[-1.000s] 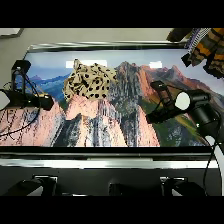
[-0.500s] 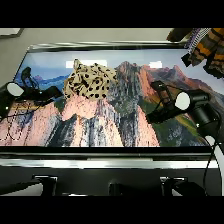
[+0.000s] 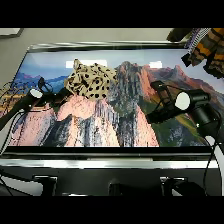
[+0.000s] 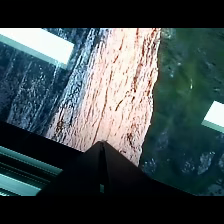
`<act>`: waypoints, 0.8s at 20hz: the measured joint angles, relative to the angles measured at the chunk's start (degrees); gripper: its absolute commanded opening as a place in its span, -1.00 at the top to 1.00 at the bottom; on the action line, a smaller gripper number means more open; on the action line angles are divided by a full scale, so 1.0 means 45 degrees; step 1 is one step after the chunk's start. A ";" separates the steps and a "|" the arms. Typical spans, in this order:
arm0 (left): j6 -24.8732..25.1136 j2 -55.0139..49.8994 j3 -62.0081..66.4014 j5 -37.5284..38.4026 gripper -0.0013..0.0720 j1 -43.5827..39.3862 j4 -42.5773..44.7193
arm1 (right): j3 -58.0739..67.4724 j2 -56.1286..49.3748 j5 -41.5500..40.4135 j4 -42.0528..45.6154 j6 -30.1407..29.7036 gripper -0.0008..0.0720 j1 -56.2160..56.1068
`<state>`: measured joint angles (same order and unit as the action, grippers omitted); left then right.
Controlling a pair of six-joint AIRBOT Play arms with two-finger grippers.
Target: Fold the clothes and pants, and hang the long-sleeved shirts on hangers.
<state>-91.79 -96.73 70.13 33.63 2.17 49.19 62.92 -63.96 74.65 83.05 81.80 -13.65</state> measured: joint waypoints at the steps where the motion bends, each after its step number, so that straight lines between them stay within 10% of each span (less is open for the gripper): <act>1: 0.0024 -0.0097 0.0015 -0.0321 -0.54 -0.0034 -0.0058 | 0.0000 0.0000 0.0000 0.0000 0.0000 0.91 0.0000; 4: 0.0044 -0.0287 0.0049 -0.0991 0.92 -0.0102 -0.0194 | 0.0000 0.0000 0.0000 0.0000 0.0000 0.91 0.0000; 16: -0.0821 0.3347 -0.2482 0.2414 0.93 -0.0107 0.0695 | 0.0000 0.0000 0.0000 0.0000 0.0000 0.91 0.0000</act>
<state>-95.48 -81.67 58.96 44.49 1.69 52.31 62.92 -63.96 74.65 83.05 81.80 -13.65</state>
